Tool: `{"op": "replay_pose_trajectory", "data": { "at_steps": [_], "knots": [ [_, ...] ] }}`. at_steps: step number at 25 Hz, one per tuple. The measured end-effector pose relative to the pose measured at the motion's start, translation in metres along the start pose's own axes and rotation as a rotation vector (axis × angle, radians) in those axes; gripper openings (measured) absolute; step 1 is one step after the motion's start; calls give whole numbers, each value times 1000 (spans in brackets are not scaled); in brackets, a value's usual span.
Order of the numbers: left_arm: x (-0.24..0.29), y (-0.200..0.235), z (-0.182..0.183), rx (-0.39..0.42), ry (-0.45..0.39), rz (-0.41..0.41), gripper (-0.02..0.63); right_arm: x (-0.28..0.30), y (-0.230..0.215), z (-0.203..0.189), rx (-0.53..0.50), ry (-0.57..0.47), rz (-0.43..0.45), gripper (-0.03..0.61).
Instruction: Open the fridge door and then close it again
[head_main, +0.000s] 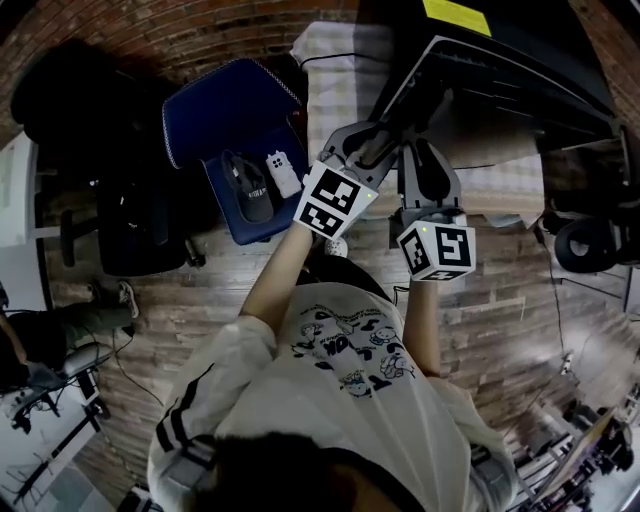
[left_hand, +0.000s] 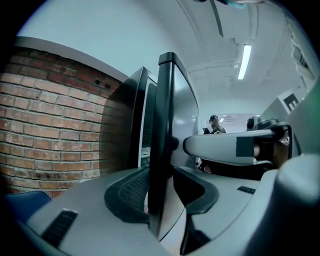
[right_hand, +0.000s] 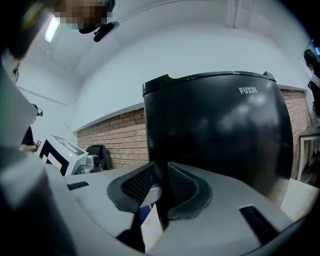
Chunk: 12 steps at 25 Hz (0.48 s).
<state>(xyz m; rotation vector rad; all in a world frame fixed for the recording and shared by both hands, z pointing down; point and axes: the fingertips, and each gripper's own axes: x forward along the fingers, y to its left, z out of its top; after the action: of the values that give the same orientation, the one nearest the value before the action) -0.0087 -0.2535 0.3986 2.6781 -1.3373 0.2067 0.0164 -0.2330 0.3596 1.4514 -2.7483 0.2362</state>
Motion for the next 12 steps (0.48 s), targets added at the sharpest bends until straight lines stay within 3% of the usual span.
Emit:
{"op": "replay_pose_trajectory", "data": {
  "at_steps": [8,12],
  "knots": [
    [14,27,4,-25,0,103,131,16,-4,0,-3,12,37,97],
    [15,29,4,-34,-5,99,130,16,-7,1,-5,9,32,97]
  ]
}}
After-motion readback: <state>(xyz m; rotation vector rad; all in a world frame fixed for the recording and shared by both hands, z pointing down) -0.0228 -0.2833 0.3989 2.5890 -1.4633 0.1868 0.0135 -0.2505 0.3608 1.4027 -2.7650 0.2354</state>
